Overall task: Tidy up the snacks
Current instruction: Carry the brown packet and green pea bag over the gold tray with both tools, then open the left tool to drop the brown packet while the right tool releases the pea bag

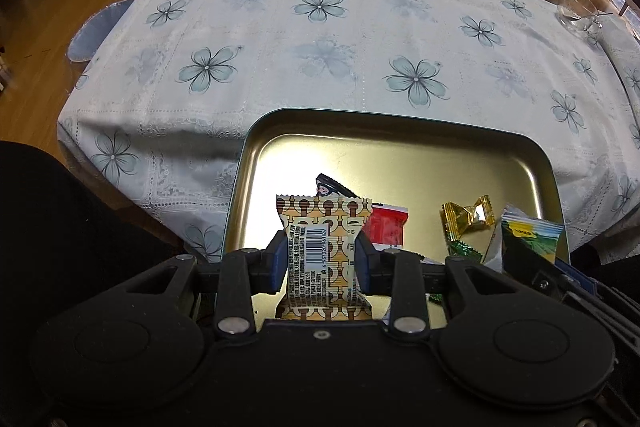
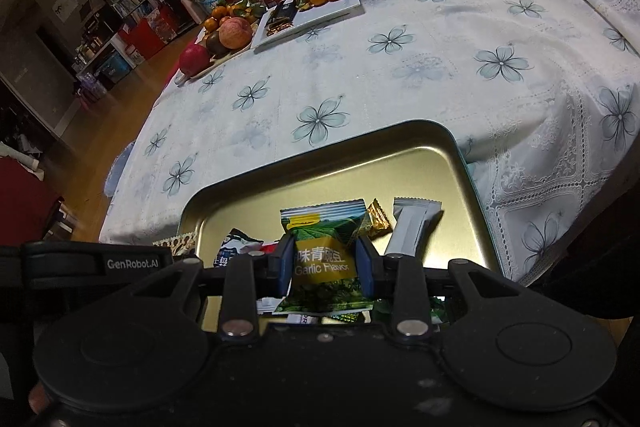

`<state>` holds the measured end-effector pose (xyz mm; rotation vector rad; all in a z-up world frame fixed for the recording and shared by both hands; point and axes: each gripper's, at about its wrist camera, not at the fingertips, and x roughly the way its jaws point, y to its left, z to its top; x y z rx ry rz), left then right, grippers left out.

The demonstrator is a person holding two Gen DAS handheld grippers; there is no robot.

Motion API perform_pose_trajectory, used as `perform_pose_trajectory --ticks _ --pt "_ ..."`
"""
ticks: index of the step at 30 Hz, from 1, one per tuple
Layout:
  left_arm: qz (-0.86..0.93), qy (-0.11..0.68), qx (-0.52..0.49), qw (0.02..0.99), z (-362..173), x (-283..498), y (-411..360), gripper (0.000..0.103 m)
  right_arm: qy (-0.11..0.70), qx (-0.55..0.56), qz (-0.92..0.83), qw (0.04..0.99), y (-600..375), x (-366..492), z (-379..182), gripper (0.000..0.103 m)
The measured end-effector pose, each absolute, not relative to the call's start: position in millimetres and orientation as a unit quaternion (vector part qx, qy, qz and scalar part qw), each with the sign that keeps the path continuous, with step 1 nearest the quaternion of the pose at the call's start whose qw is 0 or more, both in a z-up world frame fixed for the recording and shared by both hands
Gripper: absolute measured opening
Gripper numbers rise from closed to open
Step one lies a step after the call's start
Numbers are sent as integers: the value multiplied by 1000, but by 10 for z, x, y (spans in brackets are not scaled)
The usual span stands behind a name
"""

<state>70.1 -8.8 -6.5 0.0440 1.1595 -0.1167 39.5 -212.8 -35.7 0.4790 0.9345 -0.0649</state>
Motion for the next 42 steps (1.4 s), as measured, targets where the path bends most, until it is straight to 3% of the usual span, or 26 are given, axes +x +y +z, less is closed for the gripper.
perform_pose_trajectory --ticks 17,25,42 --pt "-63 476 44 876 -57 1167 -254 43 397 161 -45 903 -2229 1011 -162 34" --pt "-73 514 12 854 -275 1154 -268 43 413 240 -76 875 -2336 977 -404 35" --pt "-52 513 43 856 -349 1145 -355 43 421 238 -76 872 -2241 936 -510 35"
